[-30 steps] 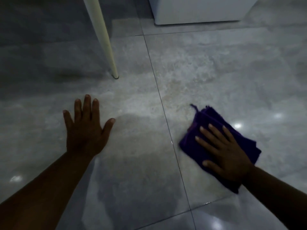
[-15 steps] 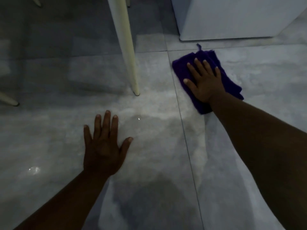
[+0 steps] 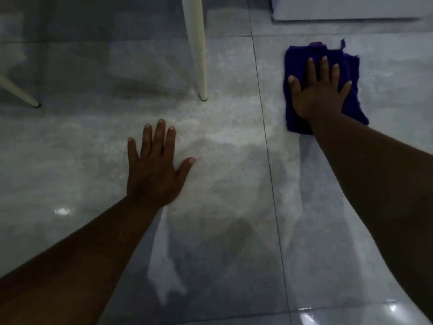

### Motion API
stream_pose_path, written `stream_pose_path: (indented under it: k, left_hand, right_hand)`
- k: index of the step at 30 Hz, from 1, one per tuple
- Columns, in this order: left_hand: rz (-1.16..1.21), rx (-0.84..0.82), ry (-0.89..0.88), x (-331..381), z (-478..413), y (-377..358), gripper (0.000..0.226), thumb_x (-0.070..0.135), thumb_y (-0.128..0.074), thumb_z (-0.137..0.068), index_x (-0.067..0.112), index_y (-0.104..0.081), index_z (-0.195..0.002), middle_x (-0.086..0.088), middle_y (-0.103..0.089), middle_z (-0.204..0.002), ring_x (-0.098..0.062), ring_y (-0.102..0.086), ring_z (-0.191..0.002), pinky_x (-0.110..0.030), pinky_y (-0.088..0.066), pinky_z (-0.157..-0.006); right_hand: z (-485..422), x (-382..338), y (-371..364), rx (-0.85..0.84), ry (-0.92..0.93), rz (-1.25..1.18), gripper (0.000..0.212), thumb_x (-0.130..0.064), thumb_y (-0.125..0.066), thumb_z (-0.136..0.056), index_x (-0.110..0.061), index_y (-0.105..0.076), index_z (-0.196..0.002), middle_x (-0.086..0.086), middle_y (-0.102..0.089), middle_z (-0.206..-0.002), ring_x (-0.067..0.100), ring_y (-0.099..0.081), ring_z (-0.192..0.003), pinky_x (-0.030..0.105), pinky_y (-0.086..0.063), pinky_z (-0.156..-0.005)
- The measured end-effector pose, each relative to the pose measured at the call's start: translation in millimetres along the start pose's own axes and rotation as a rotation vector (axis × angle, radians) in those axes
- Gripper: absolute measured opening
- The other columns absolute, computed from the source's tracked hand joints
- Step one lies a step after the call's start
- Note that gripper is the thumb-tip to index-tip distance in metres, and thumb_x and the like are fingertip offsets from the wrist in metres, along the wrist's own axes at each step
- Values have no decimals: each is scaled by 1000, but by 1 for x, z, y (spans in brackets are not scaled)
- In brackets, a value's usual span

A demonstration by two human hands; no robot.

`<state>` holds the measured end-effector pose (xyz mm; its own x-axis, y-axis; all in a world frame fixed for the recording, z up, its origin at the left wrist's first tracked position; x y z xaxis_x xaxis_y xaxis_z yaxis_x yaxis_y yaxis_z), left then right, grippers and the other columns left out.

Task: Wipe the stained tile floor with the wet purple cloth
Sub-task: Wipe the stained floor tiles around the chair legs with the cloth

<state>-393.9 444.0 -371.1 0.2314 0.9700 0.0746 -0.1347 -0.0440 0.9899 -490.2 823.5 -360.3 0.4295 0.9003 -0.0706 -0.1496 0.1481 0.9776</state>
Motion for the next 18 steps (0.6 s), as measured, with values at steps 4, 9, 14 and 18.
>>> stream_pose_path:
  k: [4,9,14,18]
  left_hand:
    - [-3,2,-6,-1,0,-1,81,68,-19,-93,17,-16,-156,-9,-8,-167,-32,-6,-154,-61,-6,-121]
    - [4,-12,-4,-1,-2,-3,82,70,-14,-92,19,-12,-157,-7,-5,-168,-32,-3,-154,-62,-5,-121]
    - [-3,-56,-3,-2,-4,-2,85,74,-10,-90,21,-4,-157,-5,4,-168,-31,4,-154,-61,-1,-121]
    - [15,-148,3,-6,-8,-2,90,78,-15,-86,25,2,-157,-1,12,-167,-28,11,-154,-59,4,-121]
  right_hand:
    - [35,34,-3,-10,-11,10,77,-69,-9,-92,-30,-2,-157,4,2,-168,30,4,-154,64,0,-119]
    - [120,70,-17,8,36,7,74,-67,-11,-94,-30,-2,-157,5,-1,-168,30,1,-154,62,-2,-120]
    - [240,96,-35,-34,145,25,73,-63,-16,-95,-28,-1,-158,5,0,-168,30,2,-154,62,-4,-120]
    - [320,88,-51,-107,259,77,78,-66,-13,-93,-24,-7,-158,7,0,-168,31,3,-154,62,-6,-120]
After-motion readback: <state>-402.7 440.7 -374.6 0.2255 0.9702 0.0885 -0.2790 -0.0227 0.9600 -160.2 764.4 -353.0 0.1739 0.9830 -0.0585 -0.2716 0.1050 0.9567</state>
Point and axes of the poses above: each hand's wrist, its own z-axis away from the middle knuckle, its own y-axis out of the back of the hand, x = y × z, the point moved 4 cm from there along -z, towards the middle knuckle
